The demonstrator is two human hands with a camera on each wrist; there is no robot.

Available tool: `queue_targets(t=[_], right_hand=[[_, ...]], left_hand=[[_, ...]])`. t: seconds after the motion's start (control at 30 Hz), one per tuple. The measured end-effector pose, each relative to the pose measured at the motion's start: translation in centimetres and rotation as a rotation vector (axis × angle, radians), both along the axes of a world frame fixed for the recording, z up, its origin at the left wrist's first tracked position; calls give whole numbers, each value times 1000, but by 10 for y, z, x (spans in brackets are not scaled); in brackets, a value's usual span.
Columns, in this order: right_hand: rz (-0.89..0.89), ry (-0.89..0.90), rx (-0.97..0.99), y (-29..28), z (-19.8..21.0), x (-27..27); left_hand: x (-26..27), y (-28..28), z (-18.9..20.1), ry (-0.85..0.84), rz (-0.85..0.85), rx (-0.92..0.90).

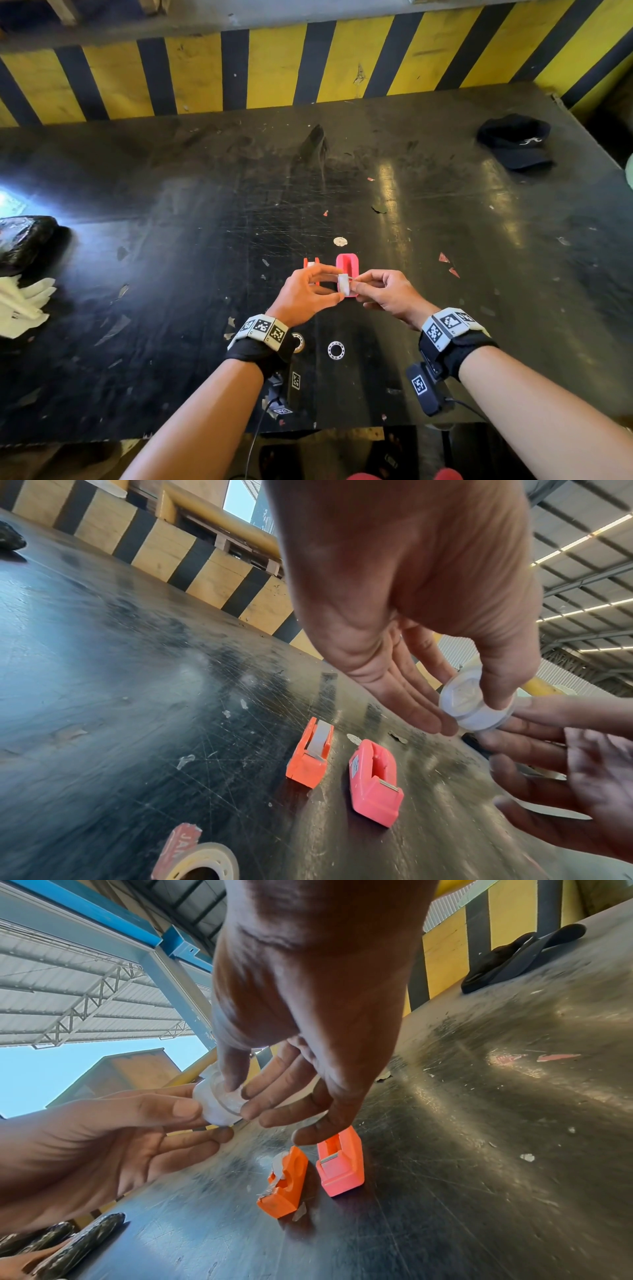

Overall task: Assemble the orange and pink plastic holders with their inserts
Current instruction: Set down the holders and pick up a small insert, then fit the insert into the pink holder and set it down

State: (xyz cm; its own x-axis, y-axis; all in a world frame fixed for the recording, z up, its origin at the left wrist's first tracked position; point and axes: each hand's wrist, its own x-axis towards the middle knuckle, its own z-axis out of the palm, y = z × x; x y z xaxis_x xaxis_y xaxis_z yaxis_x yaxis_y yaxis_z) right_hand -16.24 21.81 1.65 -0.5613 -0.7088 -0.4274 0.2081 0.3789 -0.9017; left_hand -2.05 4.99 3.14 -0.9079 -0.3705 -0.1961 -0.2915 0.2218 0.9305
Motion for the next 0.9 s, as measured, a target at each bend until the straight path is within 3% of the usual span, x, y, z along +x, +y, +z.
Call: queue_targets(t=[0.13, 0.23, 0.4, 0.57, 0.73, 0.9], right_hand=[[-40, -3, 49, -4, 0, -6], [11, 187, 153, -12, -8, -20], [445, 617, 480, -37, -28, -49], [645, 717, 693, -67, -63, -55], [489, 808, 592, -68, -83, -48], [464, 753, 407, -53, -76, -37]], left_hand=[[-2, -3, -1, -21, -1, 3], [-6, -7, -3, -31, -3, -1], [-14, -15, -7, -63, -10, -25], [-15, -17, -11, -98, -4, -45], [-10, -21, -14, -107, 0, -111], [-10, -25, -11, -114, 7, -158]])
